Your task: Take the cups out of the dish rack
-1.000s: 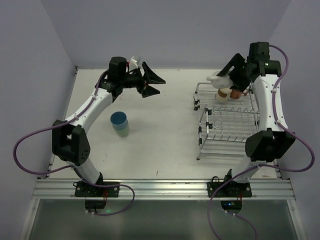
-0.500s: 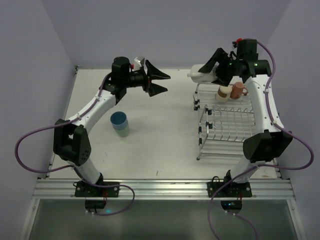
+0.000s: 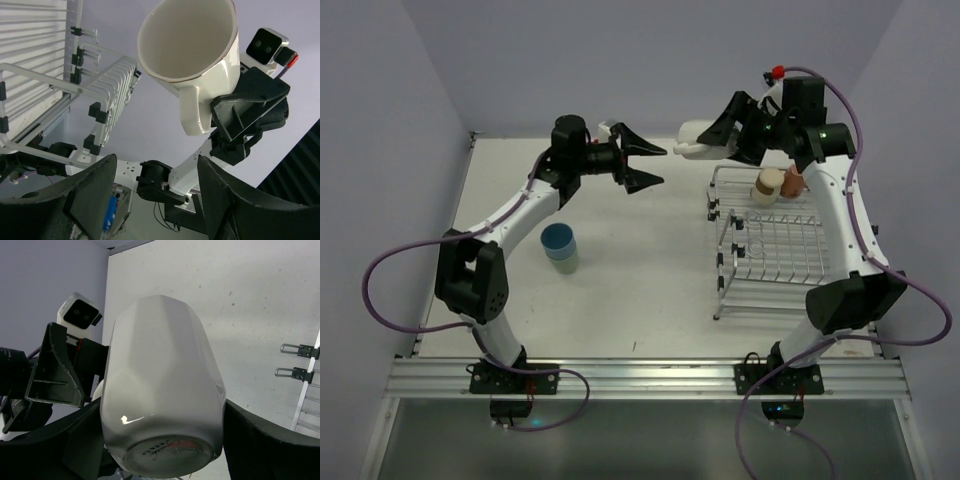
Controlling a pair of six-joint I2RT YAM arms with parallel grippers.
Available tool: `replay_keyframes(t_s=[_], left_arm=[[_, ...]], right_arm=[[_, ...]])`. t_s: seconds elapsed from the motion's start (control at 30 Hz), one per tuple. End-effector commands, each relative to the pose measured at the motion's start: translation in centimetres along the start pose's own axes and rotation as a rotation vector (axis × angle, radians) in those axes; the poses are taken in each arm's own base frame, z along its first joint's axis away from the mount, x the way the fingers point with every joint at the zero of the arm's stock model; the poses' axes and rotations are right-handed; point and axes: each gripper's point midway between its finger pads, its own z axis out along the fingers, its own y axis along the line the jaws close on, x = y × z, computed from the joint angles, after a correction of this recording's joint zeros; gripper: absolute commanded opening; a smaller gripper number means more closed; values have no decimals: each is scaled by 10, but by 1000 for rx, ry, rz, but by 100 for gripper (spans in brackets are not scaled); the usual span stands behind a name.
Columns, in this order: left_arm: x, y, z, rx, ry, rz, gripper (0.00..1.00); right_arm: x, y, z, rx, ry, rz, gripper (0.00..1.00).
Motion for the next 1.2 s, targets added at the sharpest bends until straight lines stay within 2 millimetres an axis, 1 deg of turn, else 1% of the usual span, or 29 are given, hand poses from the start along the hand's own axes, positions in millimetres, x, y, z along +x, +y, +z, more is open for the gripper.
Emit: replay_keyframes(t_s=[0.0,0.03,0.07,0.1,0.13,0.23,0.37,0.5,0.63,0.7,0.73,0.8,0.83,0.93,1.0,1.03,1.07,1.13,1.17], left_arm=[[34,-15,-8,-4,173,-127,69],[34,-17,-7,2,175,-128,69],[35,-21,-7,12,179,-122,69],[35,-22,-7,13,182,-132,68],[35,-27,-7,20,184,-125,69],[35,-32,-5,26,195,-115,68],[33,-31,-3,27,191,-121,67],[33,-28,-2,27,190,-119,67],[33,-27,-2,28,203,-73,65],[32,-26,-1,24,209,-9,64],[29,-21,0,6,210,-17,64],[23,-19,-4,3,194,27,64],[20,-18,-5,0,180,31,64],[7,-15,-12,-4,139,67,64],[-1,-15,-16,-3,118,111,65],[-5,-15,-16,-4,109,122,65],[-7,-15,-16,-1,105,152,66],[-12,-16,-17,12,80,187,67],[-13,-19,-16,27,73,213,68]], right_arm=[[-12,57,-33,-200,-106,-159,0],[-9,60,-32,-211,-104,-170,0],[-7,63,-37,-224,-113,-181,0],[-6,60,-32,-226,-117,-185,0],[-4,61,-32,-235,-120,-190,0],[2,59,-31,-246,-117,-203,0],[6,55,-29,-240,-123,-206,0],[6,57,-33,-248,-127,-214,0],[6,60,-38,-248,-132,-212,0],[8,62,-41,-249,-121,-205,0],[9,63,-44,-250,-125,-204,0],[14,59,-45,-236,-116,-189,0],[15,60,-49,-233,-120,-187,0],[28,48,-47,-206,-89,-163,0],[34,46,-49,-205,-76,-158,0],[40,41,-47,-197,-59,-148,0],[43,41,-50,-199,-61,-148,0],[51,35,-48,-194,-38,-135,0],[54,36,-50,-199,-36,-134,0]])
